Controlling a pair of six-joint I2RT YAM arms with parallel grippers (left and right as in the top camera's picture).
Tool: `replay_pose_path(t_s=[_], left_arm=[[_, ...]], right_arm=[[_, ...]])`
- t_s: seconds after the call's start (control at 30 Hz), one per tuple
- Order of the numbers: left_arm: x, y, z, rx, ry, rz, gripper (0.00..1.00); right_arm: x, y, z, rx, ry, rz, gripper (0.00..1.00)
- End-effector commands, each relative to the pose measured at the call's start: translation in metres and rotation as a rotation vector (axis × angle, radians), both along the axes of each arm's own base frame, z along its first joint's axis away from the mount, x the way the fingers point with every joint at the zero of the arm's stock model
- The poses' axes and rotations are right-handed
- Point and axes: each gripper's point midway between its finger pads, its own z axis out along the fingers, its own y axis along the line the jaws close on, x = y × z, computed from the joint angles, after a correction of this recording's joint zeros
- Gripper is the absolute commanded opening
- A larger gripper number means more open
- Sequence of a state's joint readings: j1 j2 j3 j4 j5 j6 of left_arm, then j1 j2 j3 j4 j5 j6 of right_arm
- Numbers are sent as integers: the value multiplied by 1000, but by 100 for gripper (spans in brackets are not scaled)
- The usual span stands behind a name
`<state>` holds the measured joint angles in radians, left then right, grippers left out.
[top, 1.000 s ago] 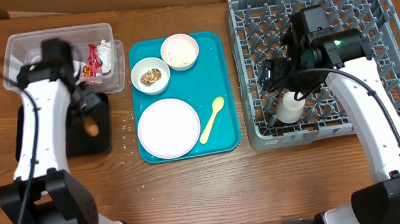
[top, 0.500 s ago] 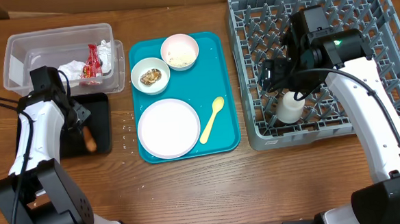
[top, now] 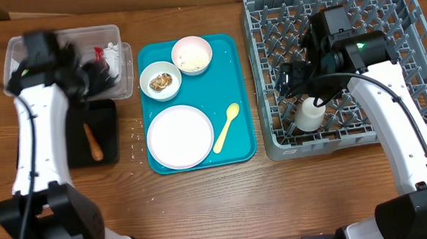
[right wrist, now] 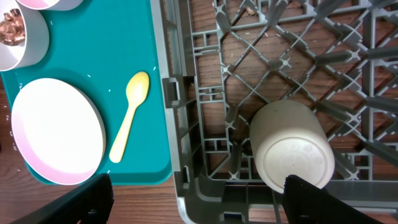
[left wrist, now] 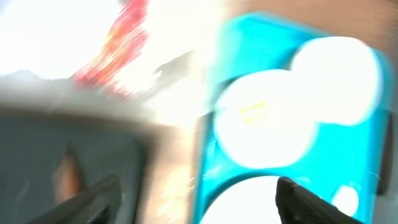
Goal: Sort waste into correct bins and load items into the dishwasher
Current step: 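Move the left gripper to the white rice bowl and grasp its rim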
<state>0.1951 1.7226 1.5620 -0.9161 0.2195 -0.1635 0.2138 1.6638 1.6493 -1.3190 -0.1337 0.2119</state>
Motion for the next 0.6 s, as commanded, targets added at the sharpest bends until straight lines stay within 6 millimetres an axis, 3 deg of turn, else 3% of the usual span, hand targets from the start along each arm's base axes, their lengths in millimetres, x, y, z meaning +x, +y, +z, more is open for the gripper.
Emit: replay_pose_path(t_s=[0.0, 0.1, 0.17, 0.23, 0.27, 0.37, 0.57], left_arm=[[28, -95, 51, 143, -221, -457, 87], [45, -138, 51, 322, -291, -578, 90], [52, -173, 37, 393, -314, -707, 91], [59, -202, 10, 434, -307, -800, 92], [66, -217, -16, 467, -281, -840, 91], [79, -226, -56, 524, -245, -862, 91], [90, -243, -94, 546, -256, -958, 86]], right_arm=[[4, 1, 13, 7, -45, 5, 89], [4, 1, 13, 7, -46, 7, 89], [4, 1, 13, 7, -46, 6, 89], [4, 1, 13, 6, -45, 6, 89], [3, 0, 13, 6, -44, 6, 90], [2, 0, 13, 5, -38, 6, 90], [1, 0, 13, 4, -35, 6, 90]])
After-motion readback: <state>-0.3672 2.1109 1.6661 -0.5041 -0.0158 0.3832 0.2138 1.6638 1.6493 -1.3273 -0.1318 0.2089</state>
